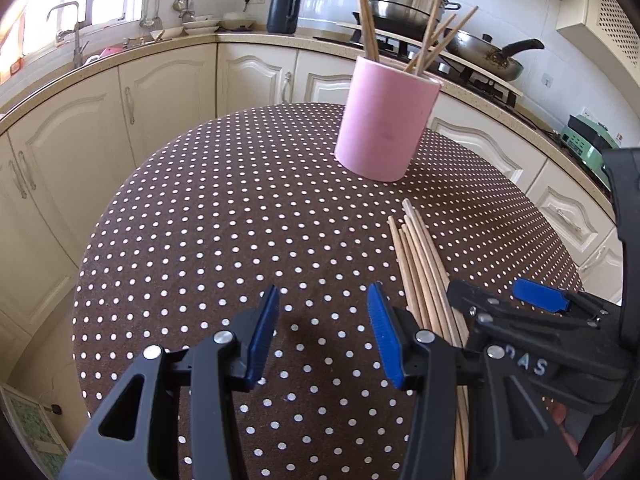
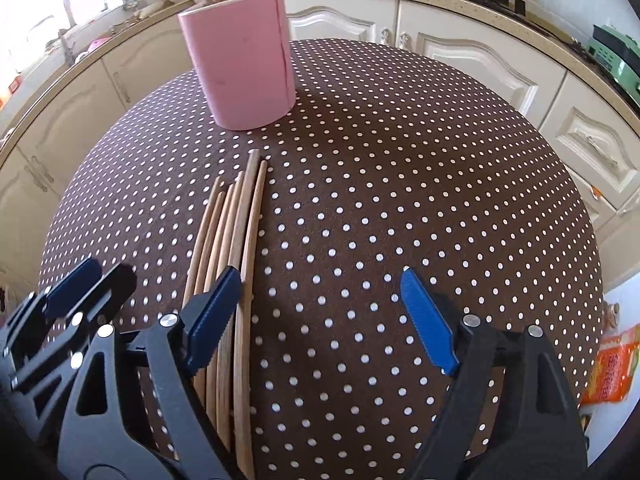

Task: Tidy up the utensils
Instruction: 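Close the right gripper on a chopstick while the left gripper grasps another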

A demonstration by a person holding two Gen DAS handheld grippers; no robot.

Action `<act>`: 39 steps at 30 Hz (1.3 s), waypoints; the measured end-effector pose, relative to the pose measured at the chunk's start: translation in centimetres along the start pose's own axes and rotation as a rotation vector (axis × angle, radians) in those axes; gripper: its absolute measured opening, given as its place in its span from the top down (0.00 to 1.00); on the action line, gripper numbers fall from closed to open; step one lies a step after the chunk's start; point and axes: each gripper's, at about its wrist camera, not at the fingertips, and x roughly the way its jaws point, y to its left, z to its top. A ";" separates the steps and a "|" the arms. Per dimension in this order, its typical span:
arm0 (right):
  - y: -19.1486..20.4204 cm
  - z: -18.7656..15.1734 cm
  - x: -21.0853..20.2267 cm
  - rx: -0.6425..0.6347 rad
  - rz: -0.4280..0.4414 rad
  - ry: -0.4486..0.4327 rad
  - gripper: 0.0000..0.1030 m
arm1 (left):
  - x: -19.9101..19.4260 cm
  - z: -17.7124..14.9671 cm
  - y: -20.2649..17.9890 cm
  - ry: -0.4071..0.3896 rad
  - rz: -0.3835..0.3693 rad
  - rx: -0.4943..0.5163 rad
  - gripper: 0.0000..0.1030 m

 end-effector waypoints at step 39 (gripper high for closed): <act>-6.2 -1.3 -0.7 0.153 0.370 -0.091 0.93 | 2.7 1.9 -4.9 0.125 0.024 0.133 0.54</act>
